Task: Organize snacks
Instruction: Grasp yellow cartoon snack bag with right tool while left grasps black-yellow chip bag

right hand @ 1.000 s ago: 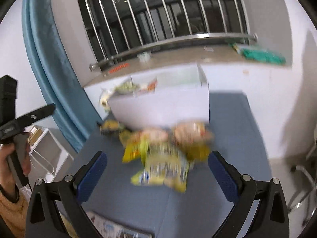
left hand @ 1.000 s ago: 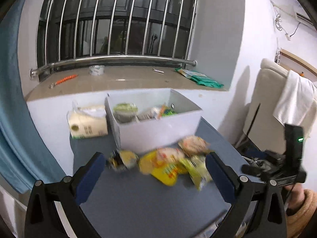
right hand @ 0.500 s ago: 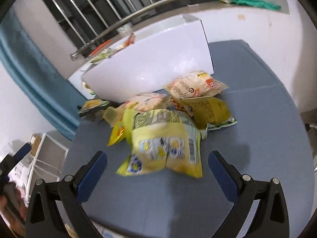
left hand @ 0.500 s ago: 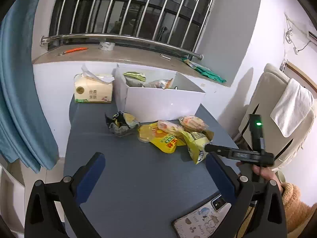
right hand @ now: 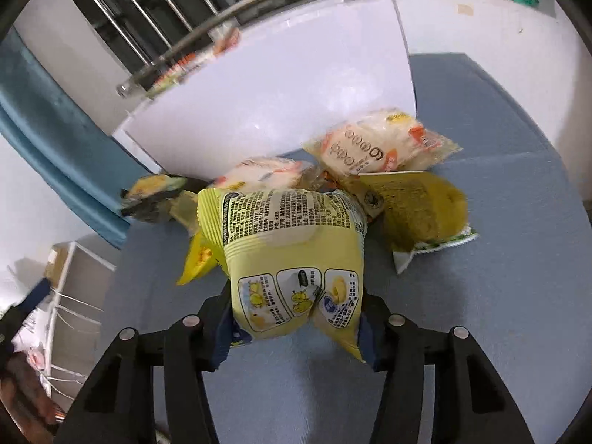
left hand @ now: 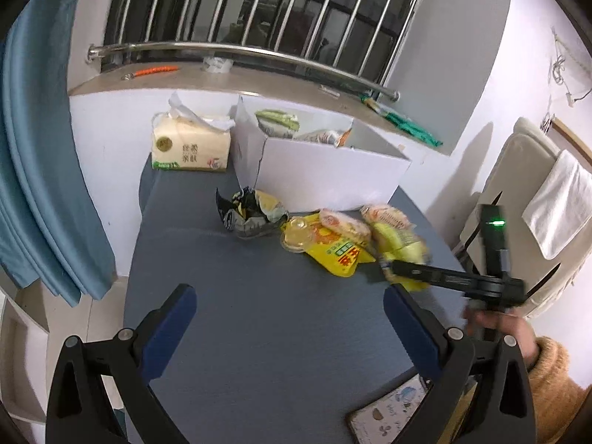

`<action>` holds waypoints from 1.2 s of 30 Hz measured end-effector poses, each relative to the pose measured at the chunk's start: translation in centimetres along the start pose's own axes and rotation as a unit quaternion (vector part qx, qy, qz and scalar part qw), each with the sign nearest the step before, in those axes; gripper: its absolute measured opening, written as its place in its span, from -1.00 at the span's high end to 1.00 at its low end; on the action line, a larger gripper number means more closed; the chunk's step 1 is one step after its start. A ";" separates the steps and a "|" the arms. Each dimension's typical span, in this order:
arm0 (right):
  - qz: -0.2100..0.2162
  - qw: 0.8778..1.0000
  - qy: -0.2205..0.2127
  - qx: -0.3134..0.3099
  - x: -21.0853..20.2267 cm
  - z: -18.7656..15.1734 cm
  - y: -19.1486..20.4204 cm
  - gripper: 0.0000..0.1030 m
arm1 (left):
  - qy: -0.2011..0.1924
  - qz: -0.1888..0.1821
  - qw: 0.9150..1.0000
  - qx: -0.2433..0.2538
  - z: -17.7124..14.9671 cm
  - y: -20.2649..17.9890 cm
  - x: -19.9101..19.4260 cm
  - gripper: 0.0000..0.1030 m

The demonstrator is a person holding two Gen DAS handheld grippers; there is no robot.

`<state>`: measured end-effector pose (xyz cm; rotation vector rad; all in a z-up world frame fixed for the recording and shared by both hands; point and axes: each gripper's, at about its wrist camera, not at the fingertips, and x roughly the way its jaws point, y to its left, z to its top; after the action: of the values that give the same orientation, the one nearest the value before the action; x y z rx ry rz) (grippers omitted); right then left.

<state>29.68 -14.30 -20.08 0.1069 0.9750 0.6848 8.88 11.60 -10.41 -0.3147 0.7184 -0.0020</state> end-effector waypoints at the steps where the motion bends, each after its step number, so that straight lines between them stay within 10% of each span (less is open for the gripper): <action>1: 0.004 1.000 -0.005 -0.004 -0.8 -0.3 0.2 -0.13 | 0.003 0.002 1.000 0.003 0.2 0.1 0.5 -1.00; 10: 0.044 0.998 -0.049 0.010 -7.1 -2.4 0.0 -0.14 | 0.038 0.044 0.998 0.033 4.2 0.8 7.8 -1.00; 15: 0.043 0.997 -0.071 0.007 -9.4 -3.1 -0.4 -0.14 | 0.060 0.031 0.996 -0.067 6.2 3.6 11.2 -0.99; 25: 0.057 0.996 -0.070 0.005 -9.6 -3.6 -0.4 -0.15 | 0.090 0.027 0.946 -0.311 5.9 8.0 16.1 -0.95; 26: 0.058 0.996 -0.070 0.006 -9.7 -3.7 -0.5 -0.15 | 0.089 0.037 0.948 -0.302 6.0 7.7 16.4 -0.94; 28: 0.060 0.996 -0.069 0.008 -9.6 -3.8 -0.7 -0.16 | 0.096 0.034 0.953 -0.287 6.0 7.2 17.0 -0.32; 36: 0.063 0.996 -0.070 0.012 -9.6 -4.1 -1.5 -0.16 | 0.025 0.025 0.986 -0.165 4.4 4.3 12.6 -0.14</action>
<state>23.62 -21.90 -16.05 0.2359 0.8476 0.7706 20.84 15.60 -16.66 -0.6150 0.7775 0.1592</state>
